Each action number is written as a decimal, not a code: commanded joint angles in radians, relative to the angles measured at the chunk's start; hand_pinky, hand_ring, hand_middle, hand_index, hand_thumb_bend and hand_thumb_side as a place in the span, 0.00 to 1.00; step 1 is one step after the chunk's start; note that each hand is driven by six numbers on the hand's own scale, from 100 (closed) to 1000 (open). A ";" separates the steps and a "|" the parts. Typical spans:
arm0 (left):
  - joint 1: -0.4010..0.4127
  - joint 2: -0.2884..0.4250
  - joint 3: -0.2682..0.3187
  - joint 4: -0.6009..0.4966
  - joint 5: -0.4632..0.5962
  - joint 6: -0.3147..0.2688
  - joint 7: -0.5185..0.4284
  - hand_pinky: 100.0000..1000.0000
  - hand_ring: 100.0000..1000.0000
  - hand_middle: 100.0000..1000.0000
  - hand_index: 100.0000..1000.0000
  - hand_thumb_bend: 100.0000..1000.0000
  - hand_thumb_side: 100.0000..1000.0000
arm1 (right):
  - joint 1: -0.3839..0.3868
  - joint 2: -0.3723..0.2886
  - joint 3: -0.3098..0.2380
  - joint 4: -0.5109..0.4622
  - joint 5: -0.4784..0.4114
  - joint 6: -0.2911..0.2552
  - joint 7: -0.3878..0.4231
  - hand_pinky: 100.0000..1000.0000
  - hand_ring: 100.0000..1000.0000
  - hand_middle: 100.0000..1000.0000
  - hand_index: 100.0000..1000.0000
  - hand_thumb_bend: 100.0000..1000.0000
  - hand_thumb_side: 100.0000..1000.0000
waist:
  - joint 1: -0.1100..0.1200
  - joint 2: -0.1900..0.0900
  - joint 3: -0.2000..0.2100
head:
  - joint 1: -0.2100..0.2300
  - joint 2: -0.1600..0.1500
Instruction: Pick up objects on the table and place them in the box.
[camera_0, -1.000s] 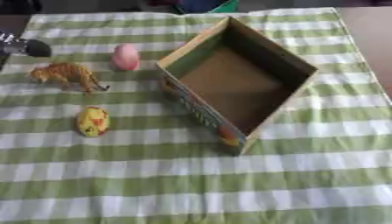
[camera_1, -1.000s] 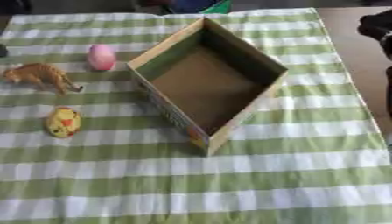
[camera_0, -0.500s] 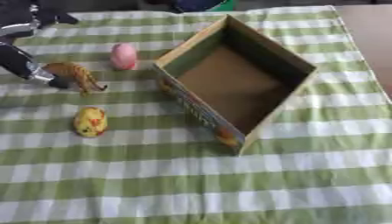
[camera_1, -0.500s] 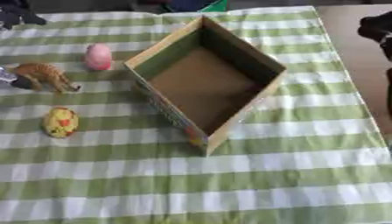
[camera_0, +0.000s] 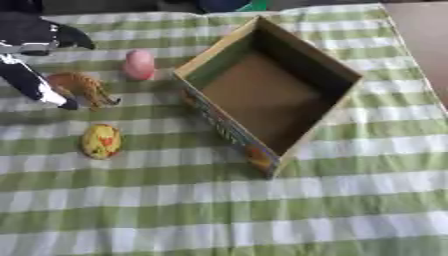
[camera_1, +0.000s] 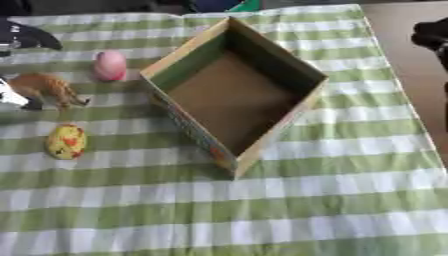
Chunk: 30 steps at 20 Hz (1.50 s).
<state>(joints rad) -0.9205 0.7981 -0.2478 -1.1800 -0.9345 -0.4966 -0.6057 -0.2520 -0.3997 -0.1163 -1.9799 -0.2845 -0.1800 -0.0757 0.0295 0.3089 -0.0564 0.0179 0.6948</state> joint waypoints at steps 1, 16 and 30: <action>-0.026 0.010 0.036 -0.021 -0.055 -0.007 -0.062 0.67 0.91 0.93 1.00 0.63 0.59 | -0.009 -0.016 -0.004 -0.020 -0.005 0.000 0.002 0.73 0.67 0.50 0.77 0.00 1.00 | 0.001 -0.015 -0.002 | 0.006 -0.010; -0.028 -0.039 0.089 0.050 -0.081 0.006 -0.197 0.64 0.87 0.80 1.00 0.57 0.62 | -0.009 -0.014 -0.010 -0.020 -0.004 0.003 -0.010 0.73 0.67 0.49 0.77 0.00 1.00 | 0.002 0.012 -0.014 | 0.016 -0.024; -0.016 -0.049 0.104 0.098 -0.102 0.017 -0.196 0.54 0.78 0.75 0.95 0.25 0.33 | -0.013 -0.010 -0.013 -0.020 -0.010 0.005 -0.018 0.73 0.67 0.49 0.76 0.00 1.00 | -0.003 0.027 -0.018 | 0.023 -0.036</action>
<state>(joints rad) -0.9238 0.7288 -0.1622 -1.0768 -1.0380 -0.3913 -0.7163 -0.2557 -0.3985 -0.1180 -1.9799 -0.2895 -0.1751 -0.0893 0.0286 0.3531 -0.0738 0.0370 0.6715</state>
